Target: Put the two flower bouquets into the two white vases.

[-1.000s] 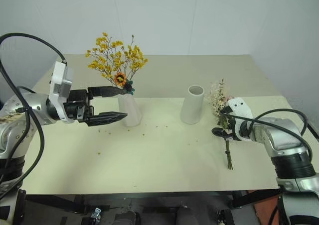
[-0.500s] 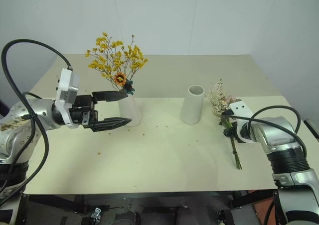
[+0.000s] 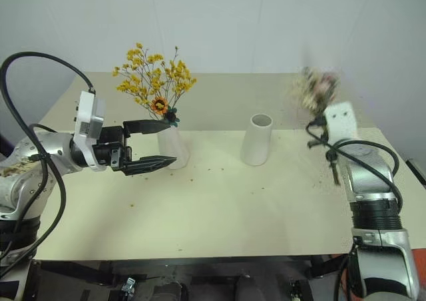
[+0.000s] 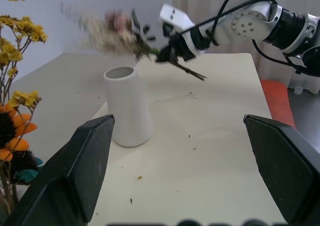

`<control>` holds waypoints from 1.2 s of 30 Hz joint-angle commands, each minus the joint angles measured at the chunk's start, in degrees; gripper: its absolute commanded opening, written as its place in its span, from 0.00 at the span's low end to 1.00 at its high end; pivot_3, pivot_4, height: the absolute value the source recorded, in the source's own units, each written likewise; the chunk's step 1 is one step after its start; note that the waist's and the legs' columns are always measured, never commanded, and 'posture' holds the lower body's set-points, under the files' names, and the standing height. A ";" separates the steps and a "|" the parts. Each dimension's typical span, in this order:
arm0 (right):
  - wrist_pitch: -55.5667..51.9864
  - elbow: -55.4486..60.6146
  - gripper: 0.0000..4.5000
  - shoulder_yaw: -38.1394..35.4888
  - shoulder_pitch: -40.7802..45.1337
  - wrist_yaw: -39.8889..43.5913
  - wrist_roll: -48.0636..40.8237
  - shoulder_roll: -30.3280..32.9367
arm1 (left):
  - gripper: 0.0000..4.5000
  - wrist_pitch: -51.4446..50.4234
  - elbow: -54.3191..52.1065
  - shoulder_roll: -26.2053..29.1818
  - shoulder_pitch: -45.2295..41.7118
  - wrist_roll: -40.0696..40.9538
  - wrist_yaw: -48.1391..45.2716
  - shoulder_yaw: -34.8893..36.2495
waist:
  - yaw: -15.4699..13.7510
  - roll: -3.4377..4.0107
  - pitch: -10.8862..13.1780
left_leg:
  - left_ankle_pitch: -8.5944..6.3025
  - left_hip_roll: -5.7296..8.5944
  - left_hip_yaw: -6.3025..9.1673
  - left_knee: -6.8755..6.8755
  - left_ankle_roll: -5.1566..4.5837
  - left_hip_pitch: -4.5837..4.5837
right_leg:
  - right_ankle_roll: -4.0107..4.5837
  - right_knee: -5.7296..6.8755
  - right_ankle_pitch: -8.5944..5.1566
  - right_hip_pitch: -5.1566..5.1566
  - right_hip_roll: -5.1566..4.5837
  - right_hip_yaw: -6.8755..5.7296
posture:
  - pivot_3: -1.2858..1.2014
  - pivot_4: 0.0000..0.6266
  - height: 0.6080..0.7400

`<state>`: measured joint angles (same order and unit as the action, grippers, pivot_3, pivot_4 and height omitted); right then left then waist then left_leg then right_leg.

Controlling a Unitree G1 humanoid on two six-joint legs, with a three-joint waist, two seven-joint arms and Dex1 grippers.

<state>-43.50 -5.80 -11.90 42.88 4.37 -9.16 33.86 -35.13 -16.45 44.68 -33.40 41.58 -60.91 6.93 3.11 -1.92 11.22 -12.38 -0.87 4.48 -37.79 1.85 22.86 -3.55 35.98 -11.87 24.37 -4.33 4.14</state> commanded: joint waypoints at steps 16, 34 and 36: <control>39.08 -5.24 0.06 -9.13 14.59 8.78 -17.30 -21.37 | 1.00 -1.45 2.20 -2.54 -1.93 -0.73 7.37 1.30 | 0.96 0.10 0.06 | 0.00 -0.02 0.04 0.03 0.00 -0.11 | 0.45 0.11 0.28 -0.03 0.02 -0.02 | 0.52 0.24 1.00; 42.35 -7.22 0.06 -4.43 7.79 9.90 -13.06 -22.69 | 1.00 -3.95 -2.60 -3.26 0.30 2.48 10.01 2.12 | 0.90 0.14 0.08 | 0.00 -0.01 0.05 0.07 0.00 -0.10 | 0.47 0.12 0.29 0.01 0.02 -0.03 | 0.52 0.24 1.00; 42.11 -6.37 0.06 -4.30 7.20 9.69 -13.20 -22.93 | 1.00 -4.15 -2.53 -3.32 0.16 2.71 9.88 2.09 | 0.91 0.14 0.08 | 0.00 -0.01 0.05 0.07 0.00 -0.10 | 0.47 0.11 0.29 0.01 0.02 -0.03 | 0.52 0.24 1.00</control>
<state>-2.76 -15.67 -16.28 49.84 14.28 -22.27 10.51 -39.15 -17.16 41.05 -32.64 42.96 -51.00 7.75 4.02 -1.77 11.30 -12.38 -0.88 4.53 -37.71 1.85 22.76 -3.08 36.09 -11.58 24.38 -4.31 4.12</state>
